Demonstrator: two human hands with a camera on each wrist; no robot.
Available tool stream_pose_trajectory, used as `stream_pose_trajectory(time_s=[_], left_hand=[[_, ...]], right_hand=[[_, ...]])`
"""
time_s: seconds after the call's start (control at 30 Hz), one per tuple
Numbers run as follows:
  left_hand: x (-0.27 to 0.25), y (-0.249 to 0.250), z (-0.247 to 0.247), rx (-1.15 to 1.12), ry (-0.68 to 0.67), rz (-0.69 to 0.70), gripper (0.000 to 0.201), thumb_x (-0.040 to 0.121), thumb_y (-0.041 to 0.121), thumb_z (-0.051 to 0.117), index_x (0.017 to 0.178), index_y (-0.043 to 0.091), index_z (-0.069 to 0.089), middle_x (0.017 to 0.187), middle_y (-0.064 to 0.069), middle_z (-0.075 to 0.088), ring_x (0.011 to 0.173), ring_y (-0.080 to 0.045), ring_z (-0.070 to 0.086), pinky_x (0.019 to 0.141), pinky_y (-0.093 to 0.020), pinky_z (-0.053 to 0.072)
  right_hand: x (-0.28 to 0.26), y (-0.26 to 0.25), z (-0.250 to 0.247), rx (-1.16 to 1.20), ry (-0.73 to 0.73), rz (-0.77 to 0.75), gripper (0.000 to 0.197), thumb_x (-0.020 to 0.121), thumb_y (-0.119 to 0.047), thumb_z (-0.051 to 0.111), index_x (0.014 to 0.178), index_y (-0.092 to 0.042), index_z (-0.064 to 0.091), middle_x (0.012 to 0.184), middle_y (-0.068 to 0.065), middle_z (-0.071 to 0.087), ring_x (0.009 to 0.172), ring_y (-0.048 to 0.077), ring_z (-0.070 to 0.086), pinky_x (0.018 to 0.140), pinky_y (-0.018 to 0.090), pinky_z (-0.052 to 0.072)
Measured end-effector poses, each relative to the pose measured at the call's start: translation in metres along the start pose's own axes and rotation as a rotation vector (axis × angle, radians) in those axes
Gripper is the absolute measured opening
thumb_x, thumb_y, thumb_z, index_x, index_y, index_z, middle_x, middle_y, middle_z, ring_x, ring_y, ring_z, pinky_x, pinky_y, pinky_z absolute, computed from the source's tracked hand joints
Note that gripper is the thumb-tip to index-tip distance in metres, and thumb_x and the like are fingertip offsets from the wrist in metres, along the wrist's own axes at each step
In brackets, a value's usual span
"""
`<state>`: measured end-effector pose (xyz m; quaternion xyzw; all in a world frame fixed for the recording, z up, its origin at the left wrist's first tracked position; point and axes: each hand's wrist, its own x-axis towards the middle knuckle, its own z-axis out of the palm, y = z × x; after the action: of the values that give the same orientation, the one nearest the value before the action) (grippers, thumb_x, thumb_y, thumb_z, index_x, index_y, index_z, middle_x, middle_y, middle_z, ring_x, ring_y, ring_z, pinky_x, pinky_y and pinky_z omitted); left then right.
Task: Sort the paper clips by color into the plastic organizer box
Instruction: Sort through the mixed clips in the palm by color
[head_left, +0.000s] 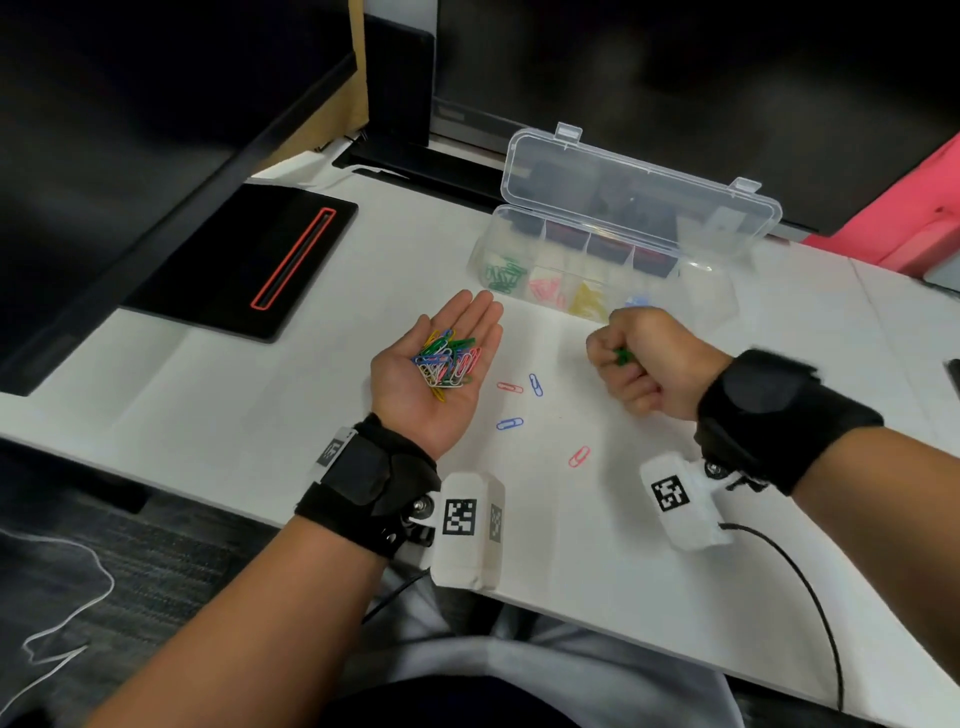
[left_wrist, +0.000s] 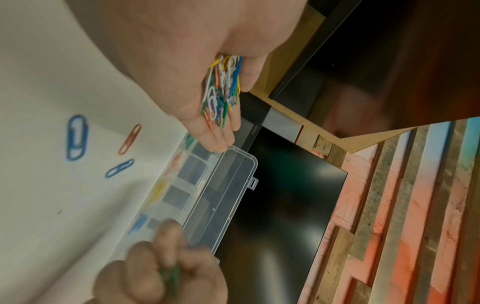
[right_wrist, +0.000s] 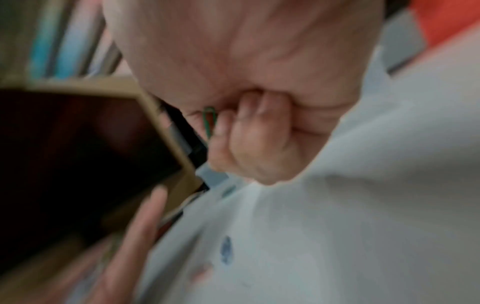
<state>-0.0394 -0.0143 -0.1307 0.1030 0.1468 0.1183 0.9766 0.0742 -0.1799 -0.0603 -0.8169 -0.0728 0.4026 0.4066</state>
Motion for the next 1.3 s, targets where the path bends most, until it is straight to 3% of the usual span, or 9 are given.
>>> stream_pose_trajectory(time_s=[0.1, 0.2, 0.43, 0.6, 0.77, 0.9, 1.1, 1.2, 1.3], left_hand=[[0.003, 0.006, 0.0, -0.007, 0.016, 0.026, 0.042, 0.103, 0.022, 0.03, 0.122, -0.004, 0.057, 0.126, -0.022, 0.062, 0.12, -0.032, 0.057, 0.103, -0.041, 0.044], [0.004, 0.008, 0.0, -0.013, 0.02, 0.03, 0.042, 0.103, 0.023, 0.031, 0.122, -0.003, 0.058, 0.126, -0.022, 0.062, 0.12, -0.032, 0.058, 0.104, -0.041, 0.044], [0.006, 0.008, -0.002, -0.026, 0.015, 0.018, 0.042, 0.103, 0.023, 0.032, 0.123, -0.003, 0.058, 0.127, -0.021, 0.062, 0.121, -0.031, 0.057, 0.103, -0.04, 0.043], [0.009, 0.007, -0.005, -0.049, -0.008, 0.011, 0.042, 0.103, 0.023, 0.032, 0.124, -0.003, 0.057, 0.128, -0.021, 0.062, 0.121, -0.032, 0.058, 0.104, -0.042, 0.046], [0.01, 0.007, -0.007, -0.091, -0.024, 0.004, 0.045, 0.102, 0.023, 0.033, 0.123, -0.006, 0.061, 0.128, -0.023, 0.061, 0.119, -0.034, 0.059, 0.098, -0.047, 0.047], [0.01, 0.007, -0.008, -0.088, -0.028, 0.007, 0.042, 0.102, 0.023, 0.033, 0.124, -0.004, 0.057, 0.127, -0.023, 0.062, 0.119, -0.034, 0.059, 0.098, -0.046, 0.047], [0.009, 0.007, -0.006, -0.048, 0.005, 0.009, 0.044, 0.101, 0.025, 0.035, 0.115, -0.004, 0.066, 0.125, -0.022, 0.063, 0.118, -0.032, 0.06, 0.098, -0.043, 0.049], [0.009, 0.004, -0.004, -0.061, 0.0, 0.011, 0.046, 0.101, 0.026, 0.035, 0.118, -0.006, 0.064, 0.125, -0.023, 0.062, 0.115, -0.034, 0.062, 0.099, -0.047, 0.047], [0.007, -0.004, -0.002, -0.051, -0.008, -0.006, 0.047, 0.102, 0.027, 0.032, 0.131, -0.005, 0.052, 0.128, -0.022, 0.059, 0.114, -0.032, 0.061, 0.108, -0.043, 0.041]], right_hand=[[0.001, -0.005, -0.014, 0.541, -0.167, -0.035, 0.016, 0.07, -0.023, 0.038, 0.056, -0.02, 0.029, 0.049, -0.005, 0.019, 0.038, 0.01, 0.015, 0.038, 0.017, 0.008], [0.012, -0.02, -0.017, 0.735, -0.153, -0.095, 0.035, 0.086, -0.033, 0.047, 0.057, -0.021, 0.034, 0.05, -0.005, 0.028, 0.037, 0.007, 0.024, 0.028, 0.017, 0.02], [0.051, -0.086, -0.001, 0.479, 0.11, -0.205, 0.048, 0.093, -0.045, 0.055, 0.057, -0.025, 0.03, 0.048, -0.008, 0.02, 0.038, 0.009, 0.013, 0.035, 0.02, 0.011], [0.083, -0.124, 0.028, 0.447, 0.283, -0.388, 0.043, 0.089, -0.035, 0.062, 0.058, -0.021, 0.036, 0.048, -0.006, 0.026, 0.044, 0.012, 0.019, 0.043, 0.026, 0.021], [0.111, -0.123, 0.035, 0.451, 0.31, -0.393, 0.041, 0.092, -0.026, 0.061, 0.057, -0.012, 0.046, 0.051, 0.002, 0.042, 0.047, 0.018, 0.05, 0.063, 0.031, 0.053], [0.117, -0.117, 0.031, 0.455, 0.342, -0.417, 0.044, 0.093, -0.029, 0.058, 0.053, -0.012, 0.049, 0.049, 0.001, 0.048, 0.056, 0.019, 0.066, 0.073, 0.028, 0.053], [0.072, -0.116, 0.036, 0.14, 0.276, -0.549, 0.036, 0.092, -0.032, 0.056, 0.06, -0.015, 0.055, 0.058, 0.003, 0.061, 0.061, 0.018, 0.06, 0.072, 0.038, 0.051], [0.032, -0.102, 0.045, -0.387, 0.062, -0.577, 0.029, 0.09, -0.031, 0.064, 0.069, -0.011, 0.067, 0.063, 0.0, 0.067, 0.055, 0.011, 0.061, 0.059, 0.025, 0.05], [0.007, -0.08, 0.049, -0.878, 0.06, -0.63, 0.011, 0.086, -0.029, 0.069, 0.089, -0.021, 0.076, 0.082, -0.007, 0.074, 0.075, 0.006, 0.067, 0.072, 0.023, 0.054]])
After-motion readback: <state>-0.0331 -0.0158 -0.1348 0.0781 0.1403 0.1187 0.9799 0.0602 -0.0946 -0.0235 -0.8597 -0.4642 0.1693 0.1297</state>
